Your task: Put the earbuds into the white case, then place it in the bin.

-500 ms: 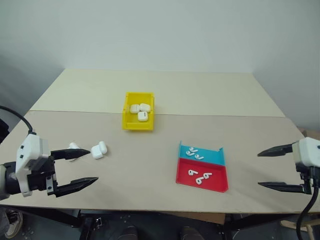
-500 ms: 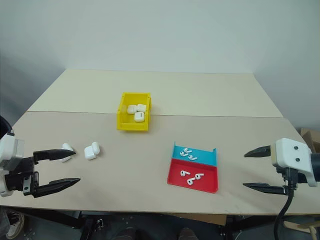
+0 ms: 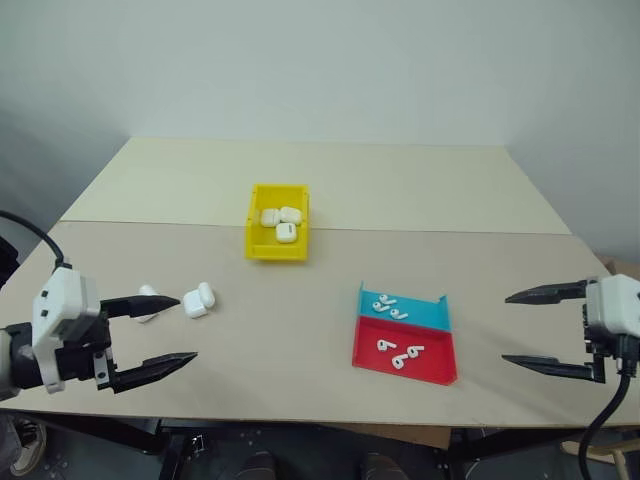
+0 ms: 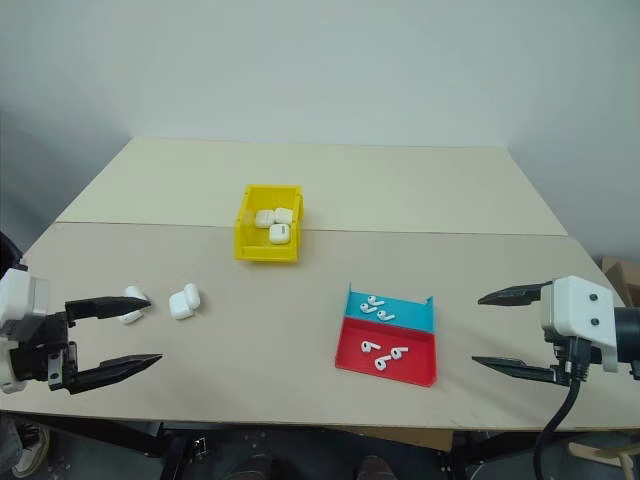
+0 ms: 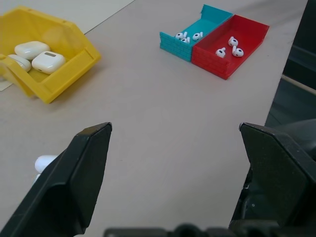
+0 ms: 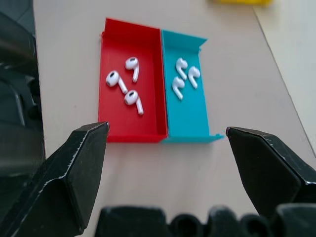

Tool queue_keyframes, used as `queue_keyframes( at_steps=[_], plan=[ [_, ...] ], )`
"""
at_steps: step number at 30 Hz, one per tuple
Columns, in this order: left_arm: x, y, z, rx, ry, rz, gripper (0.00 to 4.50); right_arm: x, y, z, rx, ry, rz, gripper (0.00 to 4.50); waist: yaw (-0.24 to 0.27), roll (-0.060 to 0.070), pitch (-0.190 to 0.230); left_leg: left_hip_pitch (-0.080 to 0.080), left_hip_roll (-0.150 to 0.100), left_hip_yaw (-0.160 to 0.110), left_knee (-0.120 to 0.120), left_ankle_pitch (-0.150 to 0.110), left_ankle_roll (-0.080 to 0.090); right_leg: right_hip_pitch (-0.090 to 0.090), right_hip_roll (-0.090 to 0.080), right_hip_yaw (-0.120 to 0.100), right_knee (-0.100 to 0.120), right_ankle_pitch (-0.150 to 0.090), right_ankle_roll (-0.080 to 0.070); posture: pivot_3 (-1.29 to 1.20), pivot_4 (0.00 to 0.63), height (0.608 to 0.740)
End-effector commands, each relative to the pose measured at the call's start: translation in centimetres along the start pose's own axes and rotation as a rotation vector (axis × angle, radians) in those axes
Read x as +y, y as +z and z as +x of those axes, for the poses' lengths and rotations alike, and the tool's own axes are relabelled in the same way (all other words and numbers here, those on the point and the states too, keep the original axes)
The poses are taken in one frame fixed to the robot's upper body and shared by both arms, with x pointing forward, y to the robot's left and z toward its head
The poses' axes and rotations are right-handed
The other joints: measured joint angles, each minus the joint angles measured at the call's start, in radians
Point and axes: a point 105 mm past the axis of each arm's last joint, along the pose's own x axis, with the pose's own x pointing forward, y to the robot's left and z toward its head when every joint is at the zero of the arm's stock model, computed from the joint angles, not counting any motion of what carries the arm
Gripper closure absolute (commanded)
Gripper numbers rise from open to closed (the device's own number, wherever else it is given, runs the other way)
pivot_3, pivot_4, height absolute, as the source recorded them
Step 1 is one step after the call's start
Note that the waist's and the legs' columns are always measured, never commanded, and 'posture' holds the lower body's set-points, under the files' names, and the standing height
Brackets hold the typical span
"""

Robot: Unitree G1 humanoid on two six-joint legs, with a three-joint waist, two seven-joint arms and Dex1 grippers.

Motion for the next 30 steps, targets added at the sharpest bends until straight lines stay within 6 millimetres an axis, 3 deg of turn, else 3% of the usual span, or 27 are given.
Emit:
queue_keyframes(
  at_steps=[1, 9, 16, 21, 30],
  plan=[
    [0.0, 0.9, -0.1, 0.007, 0.048, 0.030, 0.00, -0.3, 1.1, -0.7, 0.004, 0.013, -0.048, 0.10, 0.000, 0.000, 0.000, 0.000, 0.000, 0.000, 0.000, 0.000, 0.000, 0.000, 0.000, 0.000, 0.000, 0.000, 0.000, 0.00, 0.150, 0.740],
    [0.5, 1.0, 0.9, 0.144, 0.250, 0.039, 0.00, -0.7, 1.2, -0.9, 0.046, 0.028, 0.025, 0.10, 0.000, 0.000, 0.000, 0.000, 0.000, 0.000, 0.000, 0.000, 0.000, 0.000, 0.000, 0.000, 0.000, 0.000, 0.000, 0.00, 0.150, 0.740],
    [3.3, -0.3, 1.5, 0.419, 0.409, -0.091, 0.00, -0.6, 0.5, -0.4, 0.099, 0.023, 0.080, 0.10, 0.003, -0.001, 0.000, 0.000, 0.000, -0.001, 0.000, 0.000, 0.000, 0.000, 0.000, 0.000, 0.000, 0.000, 0.000, 0.00, 0.150, 0.740],
    [4.0, 0.9, 2.4, 0.460, 0.311, -0.007, 0.00, -0.5, 0.1, 0.4, 0.094, 0.029, 0.096, 0.10, -0.006, -0.002, 0.001, 0.000, -0.001, 0.000, 0.000, 0.000, 0.000, -0.001, 0.000, 0.001, 0.000, 0.000, 0.000, 0.00, 0.150, 0.740],
    [8.7, -0.8, 3.1, 0.634, 0.153, -0.011, 0.00, -1.0, -0.5, 1.3, 0.098, 0.031, 0.115, 0.10, 0.002, -0.001, 0.002, -0.001, -0.001, 0.000, -0.002, 0.000, -0.001, -0.002, 0.001, 0.001, 0.000, 0.000, 0.000, 0.00, 0.150, 0.740]
  ],
)
